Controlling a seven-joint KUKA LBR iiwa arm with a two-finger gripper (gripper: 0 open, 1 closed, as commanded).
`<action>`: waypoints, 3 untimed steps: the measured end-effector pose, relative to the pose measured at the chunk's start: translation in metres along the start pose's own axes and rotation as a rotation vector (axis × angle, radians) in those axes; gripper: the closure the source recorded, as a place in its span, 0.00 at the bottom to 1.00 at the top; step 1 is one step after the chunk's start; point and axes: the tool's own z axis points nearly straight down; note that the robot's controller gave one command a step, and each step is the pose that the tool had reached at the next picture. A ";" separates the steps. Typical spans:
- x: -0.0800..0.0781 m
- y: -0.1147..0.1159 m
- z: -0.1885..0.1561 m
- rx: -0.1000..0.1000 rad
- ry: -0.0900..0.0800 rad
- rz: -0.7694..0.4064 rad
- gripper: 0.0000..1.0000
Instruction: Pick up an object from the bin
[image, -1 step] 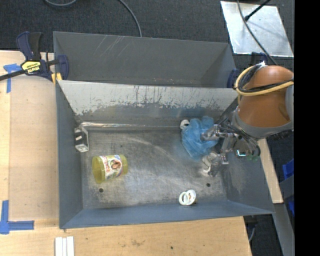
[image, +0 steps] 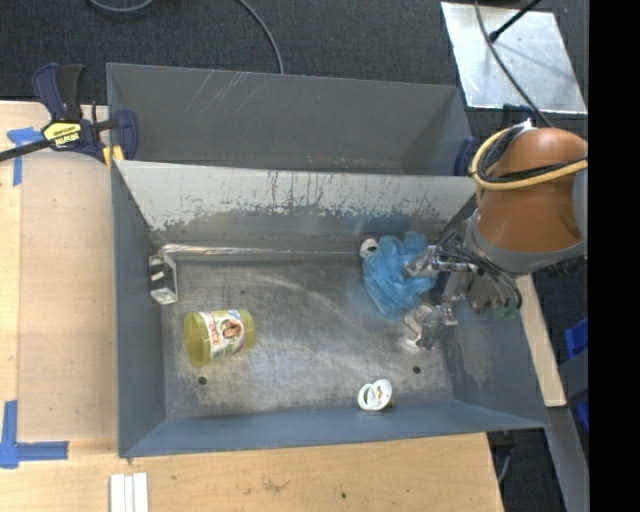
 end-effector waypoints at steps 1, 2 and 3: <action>-0.031 -0.021 0.055 -0.002 -0.015 -0.087 1.00; -0.031 -0.021 0.055 -0.002 -0.015 -0.087 1.00; -0.029 -0.014 0.020 -0.001 0.003 -0.110 1.00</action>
Offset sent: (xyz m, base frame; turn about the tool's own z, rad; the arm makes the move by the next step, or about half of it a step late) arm 0.0000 0.0000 0.0000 0.0000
